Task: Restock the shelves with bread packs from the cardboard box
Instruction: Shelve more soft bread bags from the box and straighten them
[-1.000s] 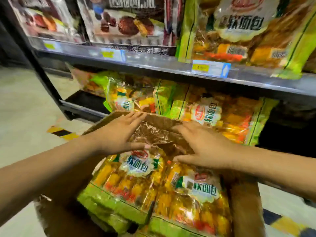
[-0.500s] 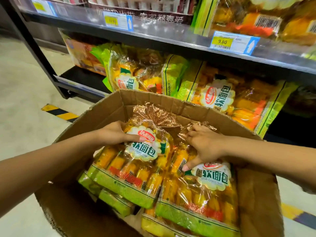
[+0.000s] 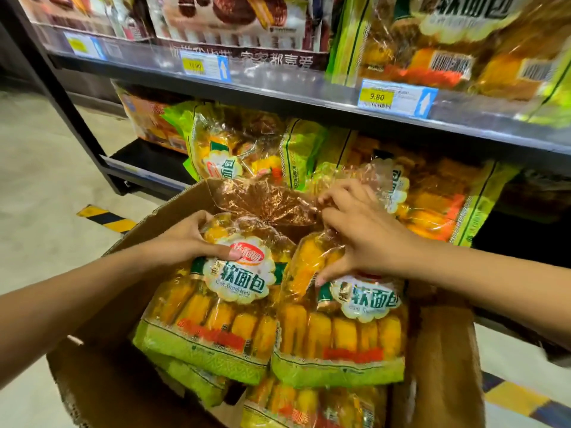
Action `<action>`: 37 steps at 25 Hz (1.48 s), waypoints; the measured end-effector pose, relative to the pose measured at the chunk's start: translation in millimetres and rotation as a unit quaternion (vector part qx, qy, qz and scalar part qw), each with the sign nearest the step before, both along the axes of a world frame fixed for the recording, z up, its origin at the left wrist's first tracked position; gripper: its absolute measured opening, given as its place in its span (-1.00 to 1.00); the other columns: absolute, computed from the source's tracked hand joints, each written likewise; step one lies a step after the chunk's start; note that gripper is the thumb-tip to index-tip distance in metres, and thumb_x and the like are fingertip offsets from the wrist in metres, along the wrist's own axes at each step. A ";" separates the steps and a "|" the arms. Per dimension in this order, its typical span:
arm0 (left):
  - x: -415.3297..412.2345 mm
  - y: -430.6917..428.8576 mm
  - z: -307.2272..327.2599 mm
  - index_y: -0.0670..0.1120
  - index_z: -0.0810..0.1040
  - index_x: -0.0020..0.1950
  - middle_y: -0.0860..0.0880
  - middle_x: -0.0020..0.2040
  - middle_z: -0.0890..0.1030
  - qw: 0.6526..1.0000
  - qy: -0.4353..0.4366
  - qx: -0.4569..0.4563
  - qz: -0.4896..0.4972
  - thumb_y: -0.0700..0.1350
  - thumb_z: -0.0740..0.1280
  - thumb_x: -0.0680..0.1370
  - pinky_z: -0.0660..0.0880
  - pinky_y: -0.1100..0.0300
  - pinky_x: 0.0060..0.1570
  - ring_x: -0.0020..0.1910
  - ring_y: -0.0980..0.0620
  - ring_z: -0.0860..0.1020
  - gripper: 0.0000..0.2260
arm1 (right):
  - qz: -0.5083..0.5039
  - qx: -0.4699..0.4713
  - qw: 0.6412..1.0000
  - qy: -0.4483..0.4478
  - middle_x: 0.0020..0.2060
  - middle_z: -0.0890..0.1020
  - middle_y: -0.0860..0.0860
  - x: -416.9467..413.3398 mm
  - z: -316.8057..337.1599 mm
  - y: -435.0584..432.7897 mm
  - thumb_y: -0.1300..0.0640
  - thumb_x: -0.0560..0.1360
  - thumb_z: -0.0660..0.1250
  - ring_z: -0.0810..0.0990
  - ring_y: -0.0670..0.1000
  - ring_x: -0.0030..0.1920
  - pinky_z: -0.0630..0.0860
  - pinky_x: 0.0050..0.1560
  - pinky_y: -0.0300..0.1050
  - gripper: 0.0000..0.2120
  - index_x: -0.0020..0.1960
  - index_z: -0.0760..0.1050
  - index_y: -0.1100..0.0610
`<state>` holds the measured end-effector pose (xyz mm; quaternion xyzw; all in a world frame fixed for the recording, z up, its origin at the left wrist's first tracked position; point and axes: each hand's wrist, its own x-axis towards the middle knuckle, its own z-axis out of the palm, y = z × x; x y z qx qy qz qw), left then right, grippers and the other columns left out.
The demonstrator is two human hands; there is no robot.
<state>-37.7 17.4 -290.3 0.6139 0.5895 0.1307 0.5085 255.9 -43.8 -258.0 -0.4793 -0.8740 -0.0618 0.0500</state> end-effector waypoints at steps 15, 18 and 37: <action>-5.8 9.5 1.6 0.01 0.41 0.08 -0.22 0.01 0.66 0.987 -0.117 0.022 0.106 -0.06 0.69 0.04 0.62 -0.17 -0.10 -0.18 -0.21 0.70 -0.29 | -0.216 0.164 0.911 0.310 0.18 0.43 0.13 33.2 -11.2 -13.3 -0.30 0.22 0.47 0.33 0.09 0.22 0.40 0.20 0.01 -0.18 0.28 0.32 0.14; -4.4 8.0 3.9 0.03 0.42 0.07 -0.22 -0.03 0.68 0.988 -0.114 0.016 0.105 0.00 0.70 -0.06 0.61 -0.21 -0.08 -0.18 -0.23 0.70 -0.21 | -0.379 -0.092 0.861 0.325 0.34 0.37 0.09 33.6 -2.2 -1.0 -0.46 0.04 0.37 0.21 0.11 0.41 0.29 0.39 0.07 0.12 0.43 0.27 0.12; 0.6 2.4 78.4 -0.14 0.44 0.22 -0.22 0.08 0.64 0.953 -0.244 0.135 0.116 0.00 0.70 -0.13 0.63 0.14 -0.36 -0.25 -0.03 0.71 -0.04 | -0.177 -0.082 0.902 0.386 0.08 0.55 -0.16 57.9 72.8 -34.0 -0.07 0.15 0.59 0.52 -0.15 0.11 0.35 0.16 -0.29 -0.28 0.26 0.40 -0.05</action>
